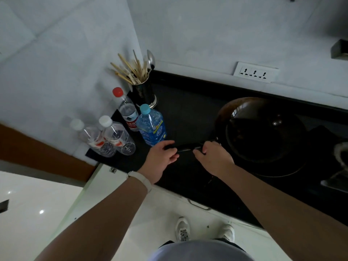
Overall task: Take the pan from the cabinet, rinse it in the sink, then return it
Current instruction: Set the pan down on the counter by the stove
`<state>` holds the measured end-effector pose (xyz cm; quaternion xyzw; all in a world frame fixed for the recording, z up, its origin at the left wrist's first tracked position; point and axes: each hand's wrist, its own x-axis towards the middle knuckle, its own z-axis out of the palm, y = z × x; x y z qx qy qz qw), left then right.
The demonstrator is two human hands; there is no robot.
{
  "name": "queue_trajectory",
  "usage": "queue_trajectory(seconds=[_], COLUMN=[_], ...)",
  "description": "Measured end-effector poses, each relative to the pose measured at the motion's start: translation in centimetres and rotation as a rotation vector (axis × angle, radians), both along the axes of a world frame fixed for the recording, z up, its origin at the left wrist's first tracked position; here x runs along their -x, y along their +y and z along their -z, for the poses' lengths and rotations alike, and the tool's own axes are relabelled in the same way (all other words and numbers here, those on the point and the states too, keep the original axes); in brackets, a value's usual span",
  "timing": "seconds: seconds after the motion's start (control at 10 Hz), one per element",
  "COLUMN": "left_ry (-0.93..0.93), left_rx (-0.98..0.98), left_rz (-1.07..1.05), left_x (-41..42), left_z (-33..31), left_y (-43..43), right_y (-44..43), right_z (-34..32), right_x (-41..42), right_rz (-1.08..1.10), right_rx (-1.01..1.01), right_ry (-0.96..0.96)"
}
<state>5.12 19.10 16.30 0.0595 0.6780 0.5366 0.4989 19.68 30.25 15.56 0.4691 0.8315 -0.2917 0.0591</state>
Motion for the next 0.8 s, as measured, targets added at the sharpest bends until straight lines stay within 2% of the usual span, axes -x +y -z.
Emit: queue_trajectory(seconds=[0.3, 0.4, 0.5, 0.6, 0.8], left_ry=[0.049, 0.123, 0.474, 0.677, 0.700], left_rx=[-0.007, 0.009, 0.067, 0.105, 0.111], left_rz=[0.000, 0.062, 0.219, 0.320, 0.359], left_x=[1.5, 1.5, 1.8, 1.9, 2.4], left_z=[0.2, 0.4, 1.2, 1.1, 1.1], left_y=[1.7, 1.4, 1.0, 0.9, 1.2], right_y=[1.8, 2.0, 2.5, 3.0, 3.5], right_z=[0.0, 0.1, 0.6, 0.7, 0.7], right_x=[0.3, -0.2, -0.3, 0.0, 0.6], right_rz=[-0.006, -0.059, -0.148, -0.174, -0.174], right_rx=[-0.007, -0.126, -0.212, -0.219, -0.214], right_ry=[0.000, 0.038, 0.046, 0.025, 0.019])
